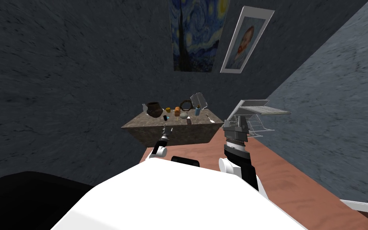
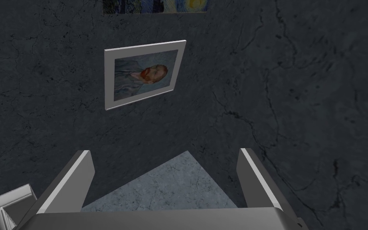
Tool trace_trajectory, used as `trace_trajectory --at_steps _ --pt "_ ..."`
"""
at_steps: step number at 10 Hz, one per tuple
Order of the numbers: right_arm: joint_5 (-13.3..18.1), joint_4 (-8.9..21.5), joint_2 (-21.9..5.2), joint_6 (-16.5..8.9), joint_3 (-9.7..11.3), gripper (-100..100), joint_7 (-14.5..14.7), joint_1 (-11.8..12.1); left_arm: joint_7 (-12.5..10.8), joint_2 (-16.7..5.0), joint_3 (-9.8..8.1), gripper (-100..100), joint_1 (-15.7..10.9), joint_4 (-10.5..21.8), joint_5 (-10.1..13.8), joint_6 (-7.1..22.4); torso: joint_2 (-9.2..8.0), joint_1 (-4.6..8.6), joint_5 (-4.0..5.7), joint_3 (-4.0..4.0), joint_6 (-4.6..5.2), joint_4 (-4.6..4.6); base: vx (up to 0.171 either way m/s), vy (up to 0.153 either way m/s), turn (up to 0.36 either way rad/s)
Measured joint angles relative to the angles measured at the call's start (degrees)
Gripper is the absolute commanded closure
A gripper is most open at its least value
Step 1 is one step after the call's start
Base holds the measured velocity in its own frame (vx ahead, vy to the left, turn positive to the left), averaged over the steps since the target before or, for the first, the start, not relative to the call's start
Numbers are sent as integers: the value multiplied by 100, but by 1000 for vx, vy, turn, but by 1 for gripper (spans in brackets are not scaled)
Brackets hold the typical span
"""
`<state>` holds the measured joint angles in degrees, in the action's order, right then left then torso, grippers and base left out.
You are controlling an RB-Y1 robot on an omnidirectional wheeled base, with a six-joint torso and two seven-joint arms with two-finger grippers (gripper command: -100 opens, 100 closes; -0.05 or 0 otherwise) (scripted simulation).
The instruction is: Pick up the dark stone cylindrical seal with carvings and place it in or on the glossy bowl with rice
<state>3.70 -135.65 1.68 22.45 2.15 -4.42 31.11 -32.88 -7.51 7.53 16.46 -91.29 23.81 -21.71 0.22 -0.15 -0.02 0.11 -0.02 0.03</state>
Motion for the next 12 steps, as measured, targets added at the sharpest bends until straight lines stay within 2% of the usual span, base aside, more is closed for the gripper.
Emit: trace_trajectory --at_steps 5,8,12 --pt "0 0 -1 0 0 0 0 1 -471 97 -117 -100 -233 737 707 -244 23 -17 -4 13 0 5 101 66 42" --pt "0 0 -1 0 0 0 0 1 -717 105 -209 -100 -321 988 1118 -325 34 -15 -3 20 1 7 136 68 29" --pt "0 0 -1 0 0 0 0 1 -963 176 -298 -100 -497 1313 1534 -463 40 -14 -3 24 1 9 157 68 8"
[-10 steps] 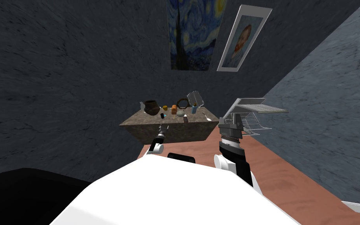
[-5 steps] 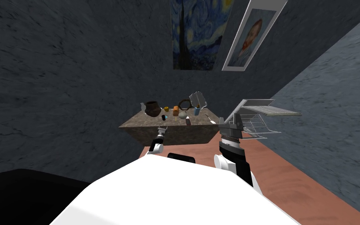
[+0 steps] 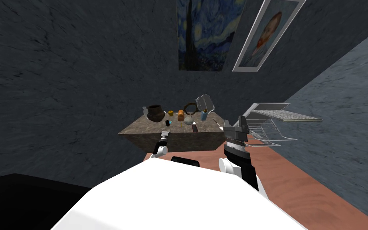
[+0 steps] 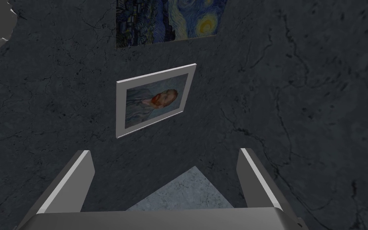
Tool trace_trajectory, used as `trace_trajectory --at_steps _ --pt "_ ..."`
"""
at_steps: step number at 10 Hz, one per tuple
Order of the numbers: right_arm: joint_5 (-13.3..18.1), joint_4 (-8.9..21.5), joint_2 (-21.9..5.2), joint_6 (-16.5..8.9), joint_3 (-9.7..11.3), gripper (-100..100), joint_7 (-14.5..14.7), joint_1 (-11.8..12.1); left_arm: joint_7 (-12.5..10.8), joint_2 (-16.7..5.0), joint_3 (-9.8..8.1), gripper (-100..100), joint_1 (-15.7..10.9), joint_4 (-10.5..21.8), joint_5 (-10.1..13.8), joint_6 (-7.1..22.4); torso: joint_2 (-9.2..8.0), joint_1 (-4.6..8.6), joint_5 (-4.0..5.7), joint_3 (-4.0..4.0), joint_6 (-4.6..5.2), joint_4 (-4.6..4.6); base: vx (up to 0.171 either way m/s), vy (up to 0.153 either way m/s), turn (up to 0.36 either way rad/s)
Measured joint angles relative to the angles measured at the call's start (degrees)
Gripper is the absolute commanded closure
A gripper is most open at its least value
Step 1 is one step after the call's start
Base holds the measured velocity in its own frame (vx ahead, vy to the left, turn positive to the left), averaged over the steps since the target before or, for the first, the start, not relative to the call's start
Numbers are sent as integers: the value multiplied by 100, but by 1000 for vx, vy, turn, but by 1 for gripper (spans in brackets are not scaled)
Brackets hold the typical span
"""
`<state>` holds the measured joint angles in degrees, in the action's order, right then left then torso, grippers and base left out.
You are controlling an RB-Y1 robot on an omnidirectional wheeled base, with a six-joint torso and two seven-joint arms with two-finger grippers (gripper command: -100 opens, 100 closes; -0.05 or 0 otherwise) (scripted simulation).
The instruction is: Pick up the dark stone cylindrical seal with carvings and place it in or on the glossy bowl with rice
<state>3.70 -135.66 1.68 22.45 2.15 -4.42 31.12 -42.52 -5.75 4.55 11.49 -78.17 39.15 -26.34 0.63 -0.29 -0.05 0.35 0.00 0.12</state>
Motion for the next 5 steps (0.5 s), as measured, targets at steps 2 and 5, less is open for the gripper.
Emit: trace_trajectory --at_steps 2,5 --pt "0 0 0 0 0 0 0 0 -74 59 -39 -100 -98 104 133 -47 12 -4 -1 7 0 2 201 63 -17" --pt "0 0 1 0 0 0 0 -1 -127 89 -69 0 -188 146 206 -78 -19 17 3 -9 0 -2 94 28 -9"
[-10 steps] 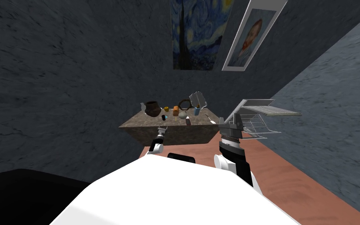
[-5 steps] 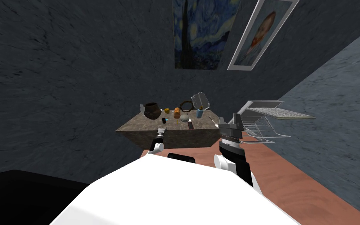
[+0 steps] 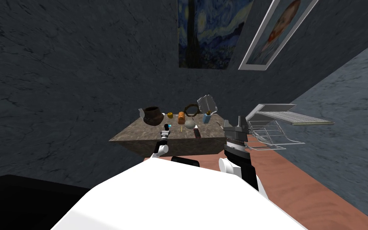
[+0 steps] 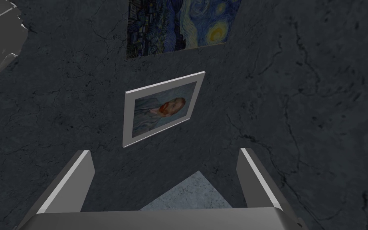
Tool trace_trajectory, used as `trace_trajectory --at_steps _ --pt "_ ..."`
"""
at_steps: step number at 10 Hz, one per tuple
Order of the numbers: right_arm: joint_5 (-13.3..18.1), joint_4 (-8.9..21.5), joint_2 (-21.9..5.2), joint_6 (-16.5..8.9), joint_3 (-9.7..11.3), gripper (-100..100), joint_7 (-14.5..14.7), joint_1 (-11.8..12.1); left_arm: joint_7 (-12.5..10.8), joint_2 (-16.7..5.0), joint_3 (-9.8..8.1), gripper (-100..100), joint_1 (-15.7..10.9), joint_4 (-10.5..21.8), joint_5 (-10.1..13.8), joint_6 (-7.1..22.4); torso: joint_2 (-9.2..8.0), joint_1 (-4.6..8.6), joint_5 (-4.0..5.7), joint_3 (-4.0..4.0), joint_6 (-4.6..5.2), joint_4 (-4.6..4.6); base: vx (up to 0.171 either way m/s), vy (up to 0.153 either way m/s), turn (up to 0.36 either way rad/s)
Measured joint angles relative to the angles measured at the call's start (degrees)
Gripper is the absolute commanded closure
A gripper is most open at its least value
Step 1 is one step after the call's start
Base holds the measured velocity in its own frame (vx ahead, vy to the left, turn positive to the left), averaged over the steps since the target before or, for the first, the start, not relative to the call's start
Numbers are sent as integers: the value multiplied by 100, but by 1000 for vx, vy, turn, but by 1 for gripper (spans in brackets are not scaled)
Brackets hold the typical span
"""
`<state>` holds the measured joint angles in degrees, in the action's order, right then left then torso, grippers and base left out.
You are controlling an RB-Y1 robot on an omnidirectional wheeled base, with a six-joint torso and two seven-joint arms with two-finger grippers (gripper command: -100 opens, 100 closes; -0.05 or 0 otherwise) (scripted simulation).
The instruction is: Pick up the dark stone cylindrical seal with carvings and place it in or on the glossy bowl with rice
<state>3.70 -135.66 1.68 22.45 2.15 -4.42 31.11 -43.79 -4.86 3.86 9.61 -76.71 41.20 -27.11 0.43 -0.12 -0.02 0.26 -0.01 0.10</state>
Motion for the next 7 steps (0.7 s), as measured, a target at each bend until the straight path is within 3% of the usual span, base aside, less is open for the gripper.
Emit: trace_trajectory --at_steps 1,7 --pt "0 0 0 0 0 0 0 -1 0 0 0 -100 0 0 0 0 -25 8 2 -15 0 -6 -36 16 -18" --pt "0 1 0 -1 1 0 0 -2 -157 -16 -222 -100 -921 1033 -80 -215 -66 8 2 -39 1 -16 -60 13 -19"
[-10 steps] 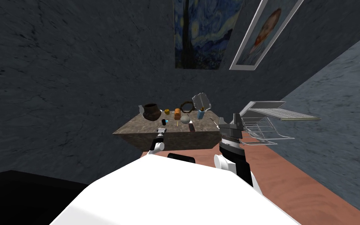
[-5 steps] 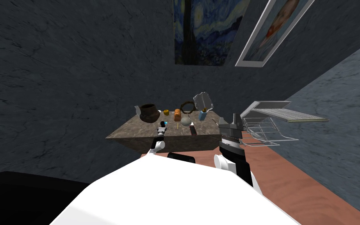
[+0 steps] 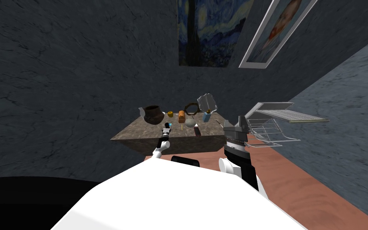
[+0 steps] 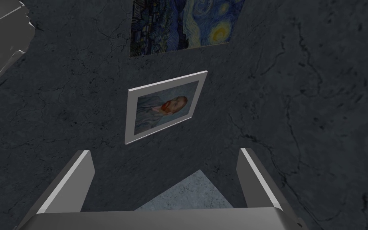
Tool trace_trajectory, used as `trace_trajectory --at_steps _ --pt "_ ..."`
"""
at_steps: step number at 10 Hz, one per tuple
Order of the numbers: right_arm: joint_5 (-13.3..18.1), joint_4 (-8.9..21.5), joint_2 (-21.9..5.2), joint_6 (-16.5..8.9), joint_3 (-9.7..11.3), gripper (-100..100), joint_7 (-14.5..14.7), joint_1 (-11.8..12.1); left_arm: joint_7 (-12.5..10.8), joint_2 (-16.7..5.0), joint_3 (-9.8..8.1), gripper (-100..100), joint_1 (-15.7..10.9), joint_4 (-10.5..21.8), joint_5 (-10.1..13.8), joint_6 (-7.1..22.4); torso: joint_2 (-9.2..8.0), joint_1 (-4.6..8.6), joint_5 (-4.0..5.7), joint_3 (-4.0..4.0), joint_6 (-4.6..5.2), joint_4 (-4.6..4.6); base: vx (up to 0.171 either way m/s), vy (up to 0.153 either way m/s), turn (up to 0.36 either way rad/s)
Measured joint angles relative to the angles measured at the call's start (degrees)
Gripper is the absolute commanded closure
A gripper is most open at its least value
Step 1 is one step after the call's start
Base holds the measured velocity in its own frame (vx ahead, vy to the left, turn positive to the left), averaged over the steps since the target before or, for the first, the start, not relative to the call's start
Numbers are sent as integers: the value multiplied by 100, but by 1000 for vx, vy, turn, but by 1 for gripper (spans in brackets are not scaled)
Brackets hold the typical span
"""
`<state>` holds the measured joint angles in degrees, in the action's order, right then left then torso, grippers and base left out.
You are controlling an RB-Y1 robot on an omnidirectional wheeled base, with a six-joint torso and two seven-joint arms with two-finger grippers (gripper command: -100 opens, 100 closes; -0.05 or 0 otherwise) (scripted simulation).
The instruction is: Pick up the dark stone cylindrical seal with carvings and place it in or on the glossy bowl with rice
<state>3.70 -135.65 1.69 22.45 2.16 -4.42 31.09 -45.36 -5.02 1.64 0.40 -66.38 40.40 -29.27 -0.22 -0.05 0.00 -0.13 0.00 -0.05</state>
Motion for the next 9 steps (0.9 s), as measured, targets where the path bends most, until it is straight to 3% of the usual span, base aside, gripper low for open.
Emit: trace_trajectory --at_steps 9 --pt "0 0 0 0 0 0 0 0 -164 35 -307 -100 -1274 1476 -121 -285 2 1 0 1 -1 0 -45 11 -13"
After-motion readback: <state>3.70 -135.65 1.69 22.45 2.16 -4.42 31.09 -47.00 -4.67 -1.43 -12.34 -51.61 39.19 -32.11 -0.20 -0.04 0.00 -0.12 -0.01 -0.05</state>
